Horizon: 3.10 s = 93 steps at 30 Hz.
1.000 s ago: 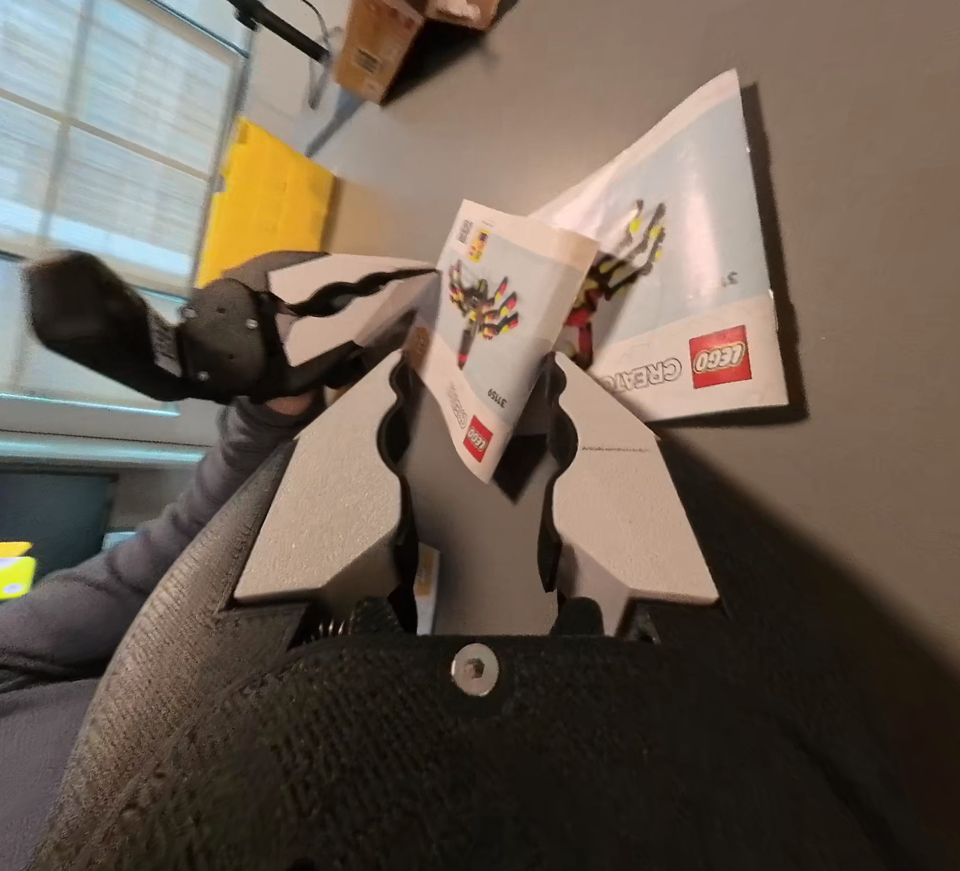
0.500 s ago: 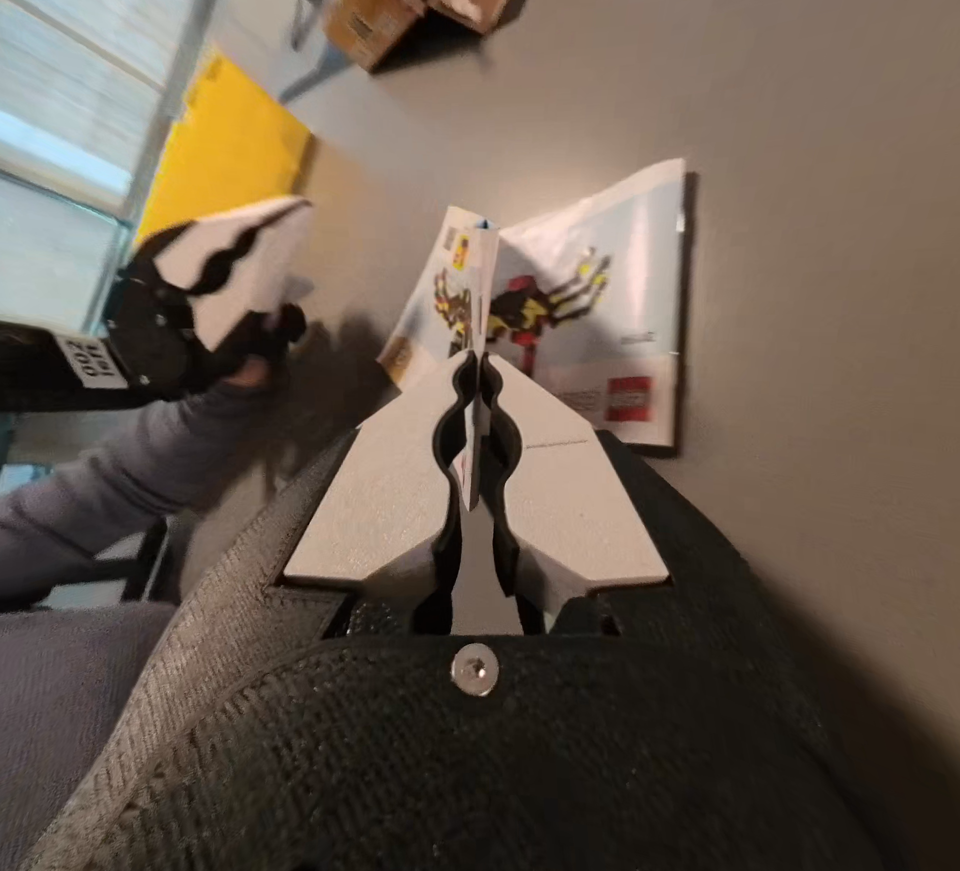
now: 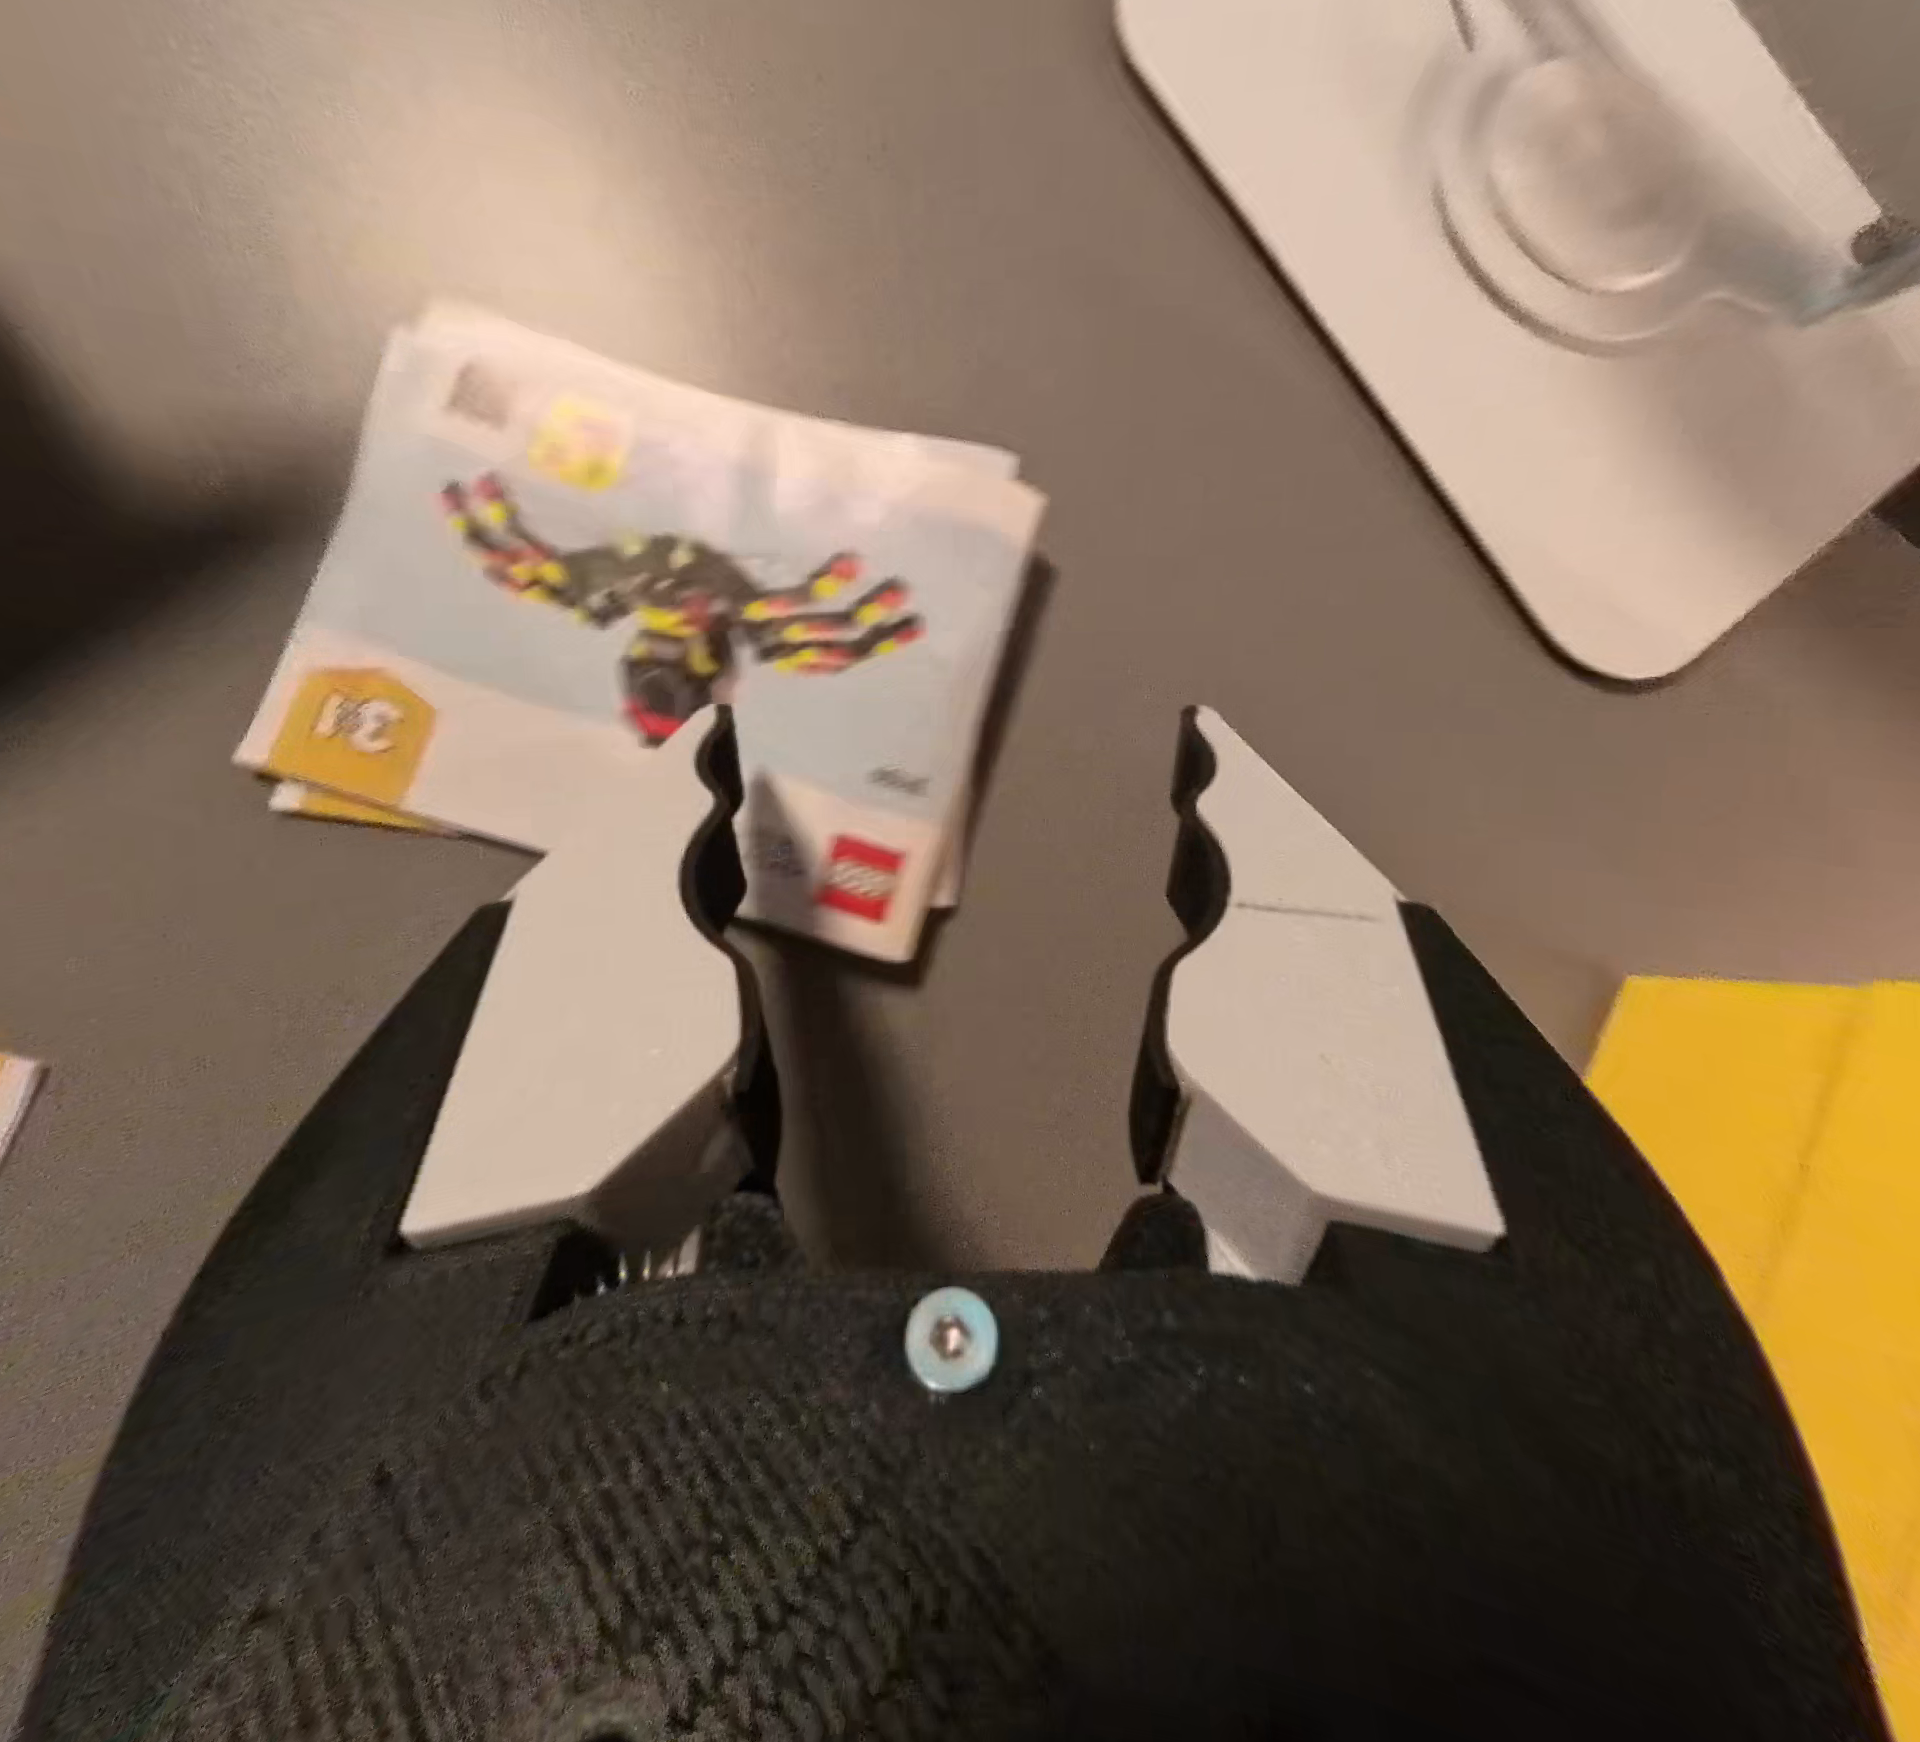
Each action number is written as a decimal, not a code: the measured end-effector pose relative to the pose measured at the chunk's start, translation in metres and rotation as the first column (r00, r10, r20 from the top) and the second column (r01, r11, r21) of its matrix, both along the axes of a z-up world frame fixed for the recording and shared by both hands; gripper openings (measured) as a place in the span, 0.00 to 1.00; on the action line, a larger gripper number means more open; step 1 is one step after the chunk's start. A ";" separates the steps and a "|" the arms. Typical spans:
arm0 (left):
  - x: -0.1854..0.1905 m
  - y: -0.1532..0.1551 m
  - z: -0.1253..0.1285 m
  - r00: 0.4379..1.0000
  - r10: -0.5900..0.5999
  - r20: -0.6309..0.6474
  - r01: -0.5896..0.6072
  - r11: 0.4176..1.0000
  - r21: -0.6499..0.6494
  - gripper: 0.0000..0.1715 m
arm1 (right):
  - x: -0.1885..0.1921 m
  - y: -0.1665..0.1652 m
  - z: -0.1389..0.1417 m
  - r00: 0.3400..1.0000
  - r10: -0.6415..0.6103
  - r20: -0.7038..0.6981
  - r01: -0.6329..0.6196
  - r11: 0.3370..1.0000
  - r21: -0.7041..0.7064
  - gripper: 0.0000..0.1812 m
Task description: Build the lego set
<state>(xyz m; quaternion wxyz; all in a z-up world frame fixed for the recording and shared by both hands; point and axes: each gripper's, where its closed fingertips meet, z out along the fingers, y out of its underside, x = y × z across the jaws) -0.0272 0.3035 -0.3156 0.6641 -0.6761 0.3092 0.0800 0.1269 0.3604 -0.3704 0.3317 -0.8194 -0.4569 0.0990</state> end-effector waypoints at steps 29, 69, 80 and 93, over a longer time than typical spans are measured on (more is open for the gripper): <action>0.006 -0.004 0.003 0.999 -0.041 -0.018 0.042 0.998 0.039 0.00 | -0.128 0.023 -0.021 0.975 -0.034 -0.218 0.030 0.999 -0.023 0.52; -0.218 -0.220 0.022 0.623 0.781 0.032 -0.781 0.620 0.081 0.54 | -0.014 -0.021 0.110 0.829 0.158 -0.536 0.372 0.559 0.741 0.00; -0.214 -0.214 0.001 0.675 0.727 0.124 -0.723 0.686 -0.083 0.03 | -0.015 -0.037 0.108 0.844 0.192 -0.500 0.324 0.561 0.762 0.00; -0.185 -0.213 0.002 0.730 0.656 0.191 -0.642 0.754 -0.137 0.01 | -0.011 -0.033 0.106 0.847 0.162 -0.506 0.343 0.562 0.753 0.00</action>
